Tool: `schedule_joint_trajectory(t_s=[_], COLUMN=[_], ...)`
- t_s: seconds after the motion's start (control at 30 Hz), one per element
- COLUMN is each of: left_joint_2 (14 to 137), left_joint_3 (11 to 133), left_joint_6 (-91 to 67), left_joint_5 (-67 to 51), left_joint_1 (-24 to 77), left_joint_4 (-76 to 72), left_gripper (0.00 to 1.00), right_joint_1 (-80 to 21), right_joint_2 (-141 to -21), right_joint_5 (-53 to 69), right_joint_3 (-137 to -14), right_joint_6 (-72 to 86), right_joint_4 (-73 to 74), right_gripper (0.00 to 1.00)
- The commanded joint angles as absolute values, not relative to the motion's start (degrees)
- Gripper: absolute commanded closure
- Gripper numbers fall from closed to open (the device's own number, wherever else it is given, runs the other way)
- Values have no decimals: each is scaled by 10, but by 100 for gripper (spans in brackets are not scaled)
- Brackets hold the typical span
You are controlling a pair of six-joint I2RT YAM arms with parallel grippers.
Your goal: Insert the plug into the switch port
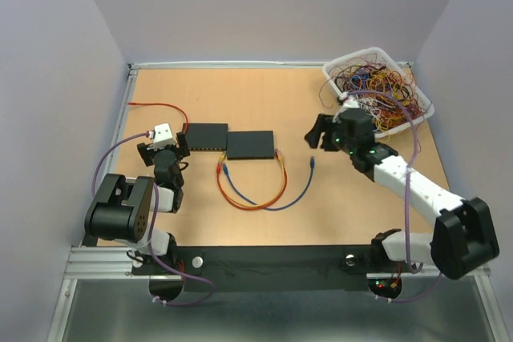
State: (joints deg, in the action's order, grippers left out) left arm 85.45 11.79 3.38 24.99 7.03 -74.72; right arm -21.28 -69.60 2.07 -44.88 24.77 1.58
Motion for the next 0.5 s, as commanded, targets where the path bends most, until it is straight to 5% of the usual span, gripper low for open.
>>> schedule_joint_trajectory(t_s=[0.0, 0.13, 0.47], left_joint_2=[841, 841, 841], left_joint_3=[127, 126, 126], left_joint_6=[33, 33, 33], left_joint_5=[251, 253, 252], left_joint_1=[69, 69, 69], left_joint_4=[-924, -924, -925], left_gripper=[1, 1, 1], right_joint_1=[-257, -266, -353], right_joint_2=[-748, -804, -839], right_joint_5=[-83, -105, -97], right_joint_3=[-495, -498, -557], right_joint_6=[243, 259, 256], right_joint_4=[138, 159, 162], right_gripper=[37, 47, 50])
